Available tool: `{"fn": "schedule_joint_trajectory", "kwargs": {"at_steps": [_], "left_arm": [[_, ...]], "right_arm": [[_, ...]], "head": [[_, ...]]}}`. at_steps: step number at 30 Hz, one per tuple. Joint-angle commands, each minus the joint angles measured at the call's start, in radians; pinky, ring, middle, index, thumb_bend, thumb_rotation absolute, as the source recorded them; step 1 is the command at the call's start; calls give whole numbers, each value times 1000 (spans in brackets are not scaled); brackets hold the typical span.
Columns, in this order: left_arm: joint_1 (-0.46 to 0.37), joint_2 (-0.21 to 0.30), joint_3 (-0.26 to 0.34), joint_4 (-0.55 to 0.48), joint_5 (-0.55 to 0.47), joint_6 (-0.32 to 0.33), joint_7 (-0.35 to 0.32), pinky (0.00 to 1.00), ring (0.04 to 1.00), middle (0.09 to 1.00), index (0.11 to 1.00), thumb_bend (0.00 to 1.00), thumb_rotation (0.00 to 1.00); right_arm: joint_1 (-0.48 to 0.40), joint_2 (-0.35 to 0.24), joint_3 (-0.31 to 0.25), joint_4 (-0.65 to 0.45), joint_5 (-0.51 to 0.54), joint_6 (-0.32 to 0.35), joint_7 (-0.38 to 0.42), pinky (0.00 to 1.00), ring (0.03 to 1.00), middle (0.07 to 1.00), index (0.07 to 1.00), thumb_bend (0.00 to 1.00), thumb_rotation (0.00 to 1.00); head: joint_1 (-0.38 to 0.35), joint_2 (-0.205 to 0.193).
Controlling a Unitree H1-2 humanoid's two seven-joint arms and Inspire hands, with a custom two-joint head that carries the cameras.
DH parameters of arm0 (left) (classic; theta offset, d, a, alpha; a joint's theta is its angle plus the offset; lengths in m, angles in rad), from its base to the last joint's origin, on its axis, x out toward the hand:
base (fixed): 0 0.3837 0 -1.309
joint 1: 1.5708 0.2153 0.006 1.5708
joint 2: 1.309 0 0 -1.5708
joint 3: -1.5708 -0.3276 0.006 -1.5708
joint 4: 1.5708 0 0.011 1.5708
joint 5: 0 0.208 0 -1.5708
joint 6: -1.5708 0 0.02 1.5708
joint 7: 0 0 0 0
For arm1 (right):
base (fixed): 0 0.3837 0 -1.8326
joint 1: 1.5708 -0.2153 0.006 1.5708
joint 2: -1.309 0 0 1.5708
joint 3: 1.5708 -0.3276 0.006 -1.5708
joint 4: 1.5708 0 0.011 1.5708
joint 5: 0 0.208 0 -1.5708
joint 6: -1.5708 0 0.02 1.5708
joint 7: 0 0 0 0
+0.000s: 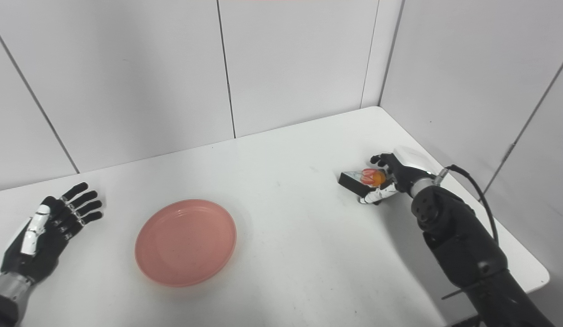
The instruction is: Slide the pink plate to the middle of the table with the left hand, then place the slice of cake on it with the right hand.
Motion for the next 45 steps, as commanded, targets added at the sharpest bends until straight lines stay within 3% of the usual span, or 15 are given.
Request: {"fn": "schedule_joint_trajectory", "kwargs": {"at_steps": [1, 3, 4, 6, 8, 9, 11, 17, 28, 34, 39, 45], "left_arm": [[90, -11, -4, 42, 11, 49, -7, 793, 819, 838, 823, 518, 916], [90, -10, -3, 42, 9, 52, -13, 795, 821, 840, 826, 517, 916], [91, -10, -3, 37, 8, 57, -12, 794, 820, 839, 825, 514, 915], [94, -10, -4, 25, 9, 63, -6, 793, 819, 839, 824, 513, 913], [97, -11, -5, 16, 10, 68, -3, 793, 820, 840, 824, 516, 909], [98, -11, -4, 12, 8, 70, -4, 793, 820, 840, 824, 515, 906], [101, -12, -4, 4, 7, 77, -3, 795, 820, 839, 823, 513, 902], [103, -11, -6, -6, 9, 82, -3, 797, 822, 841, 824, 515, 906], [107, -17, -7, -14, 8, 86, -2, 803, 825, 841, 825, 513, 908], [111, -27, -10, -20, 15, 83, 10, 800, 825, 838, 824, 505, 937], [118, -45, -13, -47, 19, 101, 48, 756, 795, 809, 797, 568, 868], [161, -78, -11, -186, 0, 202, 103, 747, 789, 801, 788, 547, 851]], "right_arm": [[-5, -27, -2, -9, -16, 13, 11, 646, 717, 757, 745, 932, 218], [-3, -23, -7, -9, -28, 13, 16, 609, 672, 715, 699, 896, 171], [-3, -21, -10, -6, -43, 13, 24, 579, 638, 675, 596, 713, 153], [-6, -13, -19, 6, -68, 13, 35, 516, 574, 611, 524, 584, 140], [-6, -10, -20, 19, -87, 13, 35, 449, 510, 557, 496, 535, 132], [-6, -10, -21, 24, -90, 12, 34, 420, 485, 520, 488, 531, 54], [-3, -5, -32, 30, -82, 13, 27, 383, 444, 476, 498, 529, 7], [6, 6, -50, 35, -61, 13, 13, 401, 456, 479, 494, 529, 0], [20, -9, -37, 15, -14, 10, -28, 400, 453, 474, 499, 528, 1], [41, -4, -72, -136, -10, 13, 5, 400, 454, 471, 503, 527, 1], [26, 3, -78, -290, -42, 13, 76, 414, 476, 504, 475, 526, 0], [-45, 43, -63, -436, -126, 13, 209, 368, 445, 469, 506, 527, 0]], "head": [[0, 1], [1, 6], [0, 6], [0, 6], [0, 6], [0, 6], [0, 6], [4, 12], [28, 6], [59, 0], [94, -8], [146, -14]]}}
